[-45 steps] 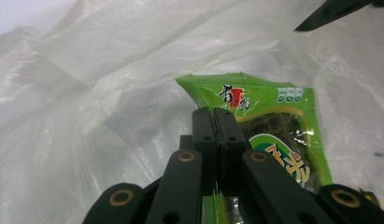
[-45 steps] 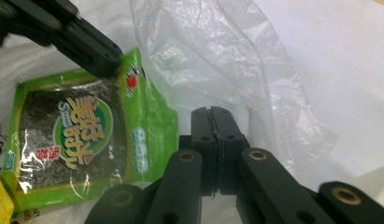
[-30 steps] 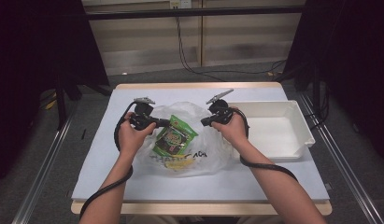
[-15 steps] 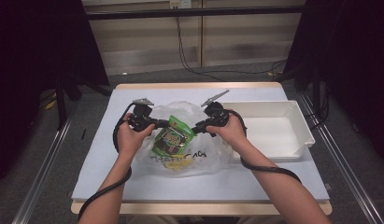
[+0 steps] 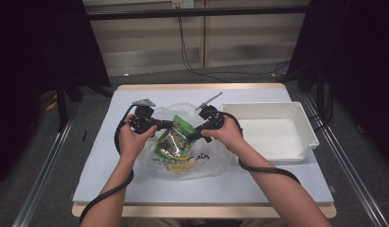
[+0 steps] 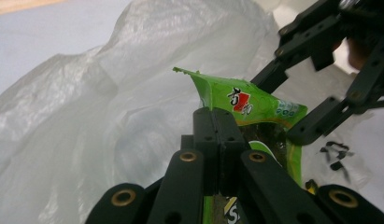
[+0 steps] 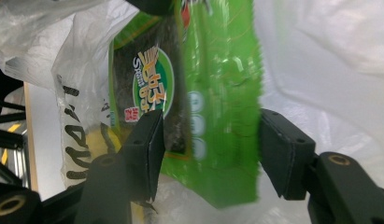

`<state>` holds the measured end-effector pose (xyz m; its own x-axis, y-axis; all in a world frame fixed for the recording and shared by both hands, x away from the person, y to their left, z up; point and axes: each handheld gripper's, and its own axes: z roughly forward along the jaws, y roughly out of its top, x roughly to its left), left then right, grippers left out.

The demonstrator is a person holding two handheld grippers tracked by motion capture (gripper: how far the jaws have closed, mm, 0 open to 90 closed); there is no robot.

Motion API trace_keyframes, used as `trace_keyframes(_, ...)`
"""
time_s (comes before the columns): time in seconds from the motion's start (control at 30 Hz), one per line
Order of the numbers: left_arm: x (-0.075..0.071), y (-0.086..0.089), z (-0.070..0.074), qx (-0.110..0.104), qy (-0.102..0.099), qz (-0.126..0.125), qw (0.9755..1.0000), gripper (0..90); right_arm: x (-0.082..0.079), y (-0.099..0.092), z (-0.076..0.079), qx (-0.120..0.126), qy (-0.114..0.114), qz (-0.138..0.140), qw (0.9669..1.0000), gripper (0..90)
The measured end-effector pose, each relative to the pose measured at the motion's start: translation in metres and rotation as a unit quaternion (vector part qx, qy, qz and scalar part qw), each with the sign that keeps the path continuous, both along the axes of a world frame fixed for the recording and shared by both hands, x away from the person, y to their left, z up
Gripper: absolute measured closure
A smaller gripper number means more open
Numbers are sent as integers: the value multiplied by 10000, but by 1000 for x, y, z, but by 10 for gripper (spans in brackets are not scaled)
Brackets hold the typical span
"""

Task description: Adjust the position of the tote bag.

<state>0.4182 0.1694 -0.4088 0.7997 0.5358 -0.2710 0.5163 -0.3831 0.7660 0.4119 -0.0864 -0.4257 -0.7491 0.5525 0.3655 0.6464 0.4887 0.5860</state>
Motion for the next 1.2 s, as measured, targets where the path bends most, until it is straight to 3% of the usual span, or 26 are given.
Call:
trace_keyframes(0.13, -2, -2, 2, 129, -103, -11, 9999, 895, 0, 4, -1, -19, 29, 69, 10000, 556)
trace_keyframes(0.27, -5, -2, 2, 96, -179, 4, 9998, 887, -3, 5, 1, 59, 111, 190, 9997, 729)
trace_keyframes(0.37, -7, -1, 3, 212, -219, 71, 9995, 807, -4, 4, 5, 10, 154, 217, 9996, 763)
trace_keyframes(0.43, -7, 1, 3, 260, -204, 197, 9993, 648, -4, 2, 8, -19, 132, 240, 9996, 772)
trace_keyframes(0.5, -9, 5, 3, 377, -295, 250, 9985, 580, -5, 0, 11, -53, 94, 226, 9997, 773)
trace_keyframes(0.57, -11, 8, 1, 363, -253, 307, 9985, 518, -6, -1, 14, -113, 24, 253, 9996, 773)
trace_keyframes(0.83, -19, 13, -10, 393, -78, 338, 9986, 391, -11, -3, 20, -160, -173, 277, 9993, 772)
trace_keyframes(1.03, -21, 12, -14, 460, -104, 317, 9984, 294, -14, 3, 31, -418, -444, 410, 9973, 768)
trace_keyframes(1.1, -19, 12, -14, 442, 159, 384, 9982, 272, -14, 4, 35, -434, -582, 460, 9963, 765)
trace_keyframes(1.2, -19, 12, -14, 516, 190, 424, 9976, 237, -14, 3, 40, -441, -646, 422, 9960, 764)
